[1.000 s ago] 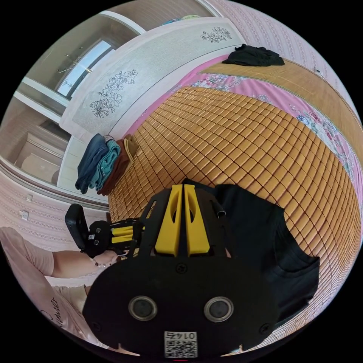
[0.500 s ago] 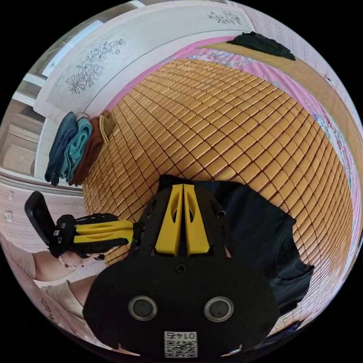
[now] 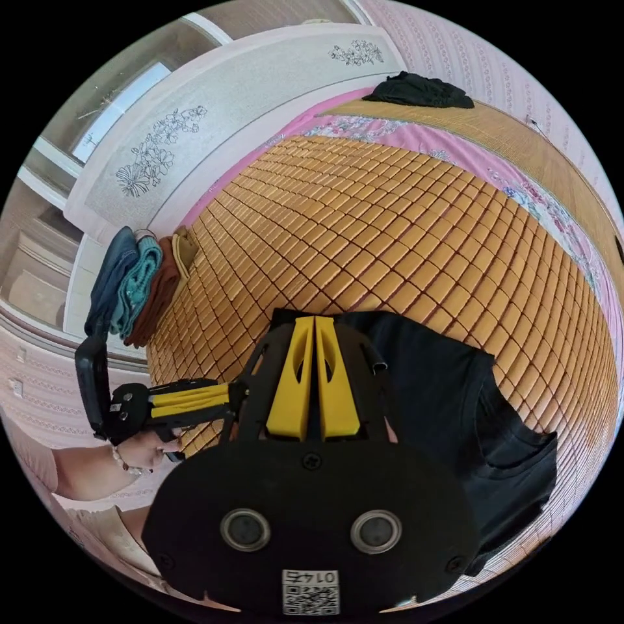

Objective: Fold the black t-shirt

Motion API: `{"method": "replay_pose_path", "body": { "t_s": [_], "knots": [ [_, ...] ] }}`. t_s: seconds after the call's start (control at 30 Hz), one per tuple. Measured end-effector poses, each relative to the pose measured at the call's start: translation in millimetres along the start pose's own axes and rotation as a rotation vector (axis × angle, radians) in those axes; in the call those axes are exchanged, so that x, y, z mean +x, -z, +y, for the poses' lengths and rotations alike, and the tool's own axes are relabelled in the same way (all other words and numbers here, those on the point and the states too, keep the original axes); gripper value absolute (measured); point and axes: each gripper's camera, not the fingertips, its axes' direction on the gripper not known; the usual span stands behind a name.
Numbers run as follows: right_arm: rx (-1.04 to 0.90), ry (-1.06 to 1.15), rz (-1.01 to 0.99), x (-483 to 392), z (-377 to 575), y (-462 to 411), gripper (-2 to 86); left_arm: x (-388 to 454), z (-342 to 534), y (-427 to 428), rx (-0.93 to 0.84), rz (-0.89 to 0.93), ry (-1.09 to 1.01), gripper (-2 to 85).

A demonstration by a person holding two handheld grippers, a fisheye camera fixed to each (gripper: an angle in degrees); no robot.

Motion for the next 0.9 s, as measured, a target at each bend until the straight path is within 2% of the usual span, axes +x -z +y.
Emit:
{"method": "replay_pose_path", "body": {
  "t_s": [0.07, 0.13, 0.27, 0.37, 0.47, 0.63, 0.73, 0.8, 0.9],
  "knots": [
    [0.051, -0.035, -0.018, 15.2, 30.0, 39.0, 5.0, 16.9, 3.3, 11.0, 0.031, -0.016, -0.062, -1.0],
    [0.074, -0.124, 0.047, 39.1, 72.2, 76.2, 6.3, 36.7, 5.3, 15.9, 0.046, -0.021, -0.137, -1.0],
    [0.051, -0.479, 0.302, 115.0, 189.6, 155.2, 6.7, 105.8, 6.6, -3.2, 0.005, 0.001, -0.359, -1.0],
    [0.048, -0.673, 0.366, 158.3, 252.2, 196.6, 6.6, 168.5, 3.4, -38.0, -0.040, 0.074, -0.498, -0.9],
    [0.105, -0.754, 0.348, 184.3, 281.6, 221.3, 7.1, 240.2, -5.6, -79.6, -0.086, 0.158, -0.623, -0.7],
    [0.179, -0.816, 0.232, 213.0, 298.5, 232.6, 8.2, 357.9, -20.6, -147.0, -0.135, 0.193, -0.829, 0.7],
    [0.183, -0.827, 0.218, 221.9, 303.5, 236.0, 7.1, 418.7, -25.2, -194.2, -0.174, 0.131, -0.927, 3.5],
    [0.169, -0.846, 0.202, 230.1, 310.3, 238.8, 3.0, 445.5, -24.8, -224.0, -0.209, 0.074, -0.969, 4.6],
    [0.217, -0.867, 0.147, 234.2, 324.7, 249.6, 0.8, 466.6, -19.6, -277.4, -0.355, -0.068, -1.007, 4.1]
  ]
}}
